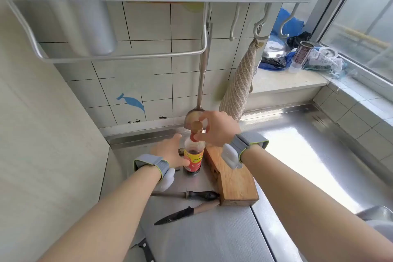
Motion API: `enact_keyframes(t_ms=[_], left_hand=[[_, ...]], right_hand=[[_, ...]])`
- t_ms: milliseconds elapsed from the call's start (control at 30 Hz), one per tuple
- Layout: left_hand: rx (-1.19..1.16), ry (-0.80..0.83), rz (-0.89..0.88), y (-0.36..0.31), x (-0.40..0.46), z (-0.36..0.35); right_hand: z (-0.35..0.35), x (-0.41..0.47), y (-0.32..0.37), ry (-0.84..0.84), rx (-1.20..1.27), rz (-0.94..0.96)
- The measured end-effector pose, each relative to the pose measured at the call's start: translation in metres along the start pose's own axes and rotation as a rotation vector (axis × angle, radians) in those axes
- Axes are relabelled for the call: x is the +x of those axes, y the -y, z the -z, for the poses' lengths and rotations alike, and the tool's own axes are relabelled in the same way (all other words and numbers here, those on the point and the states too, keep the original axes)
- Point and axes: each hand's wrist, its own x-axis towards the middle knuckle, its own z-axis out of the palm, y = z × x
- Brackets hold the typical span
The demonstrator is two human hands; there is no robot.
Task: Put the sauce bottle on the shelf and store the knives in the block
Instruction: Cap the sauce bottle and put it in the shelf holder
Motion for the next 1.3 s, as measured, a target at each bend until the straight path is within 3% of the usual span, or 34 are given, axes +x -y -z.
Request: enact_keyframes(t_ms=[233,733,967,1300], left_hand=[[-0.228,-0.002,-0.118,-0.016,0.000,-0.001],[-0.398,-0.086,-0.089,-0.012,-0.019,0.007],[-0.402,-0.199,0.009,-0.016,-0.055,0.036],[-0.450,-0.445,0.015,-0.029,-0.113,0.118]], right_hand=[[-0.012,0.008,-0.003,-0.081,0.035,-0.002],[0.010,-0.002,0.019,-0.100,-0.020,0.034],[0.053,-0.032,0.055,-0.256,0.007,0.167],[0.122,-0.087,0.115,-0.475,0.052,0.436]])
